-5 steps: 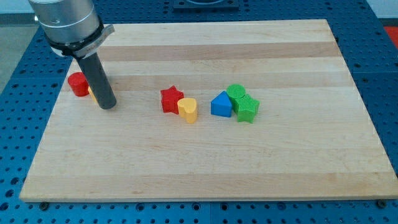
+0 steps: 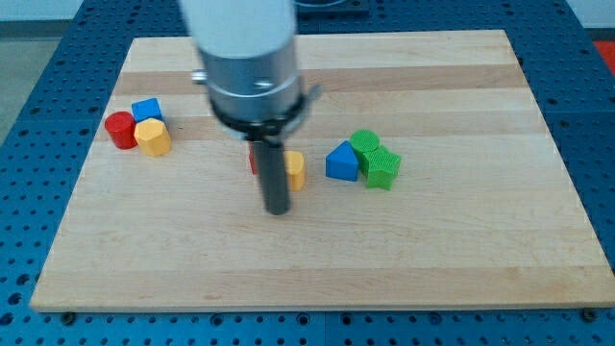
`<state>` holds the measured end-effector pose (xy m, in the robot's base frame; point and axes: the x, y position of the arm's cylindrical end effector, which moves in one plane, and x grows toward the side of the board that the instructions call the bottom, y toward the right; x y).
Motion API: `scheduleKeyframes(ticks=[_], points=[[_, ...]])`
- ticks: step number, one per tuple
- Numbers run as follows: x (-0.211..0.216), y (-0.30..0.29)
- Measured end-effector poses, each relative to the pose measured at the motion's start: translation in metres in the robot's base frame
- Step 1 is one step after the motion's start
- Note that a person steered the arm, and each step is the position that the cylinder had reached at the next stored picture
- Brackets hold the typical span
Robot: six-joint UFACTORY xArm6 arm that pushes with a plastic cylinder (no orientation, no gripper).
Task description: Push the red star and yellow heart upwards
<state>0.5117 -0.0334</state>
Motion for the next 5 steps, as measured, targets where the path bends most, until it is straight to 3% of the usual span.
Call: scheduleKeyframes(ticks=[1, 2, 5], points=[[-0.004, 0.051], [-0.017, 0.066], [-0.034, -0.004]])
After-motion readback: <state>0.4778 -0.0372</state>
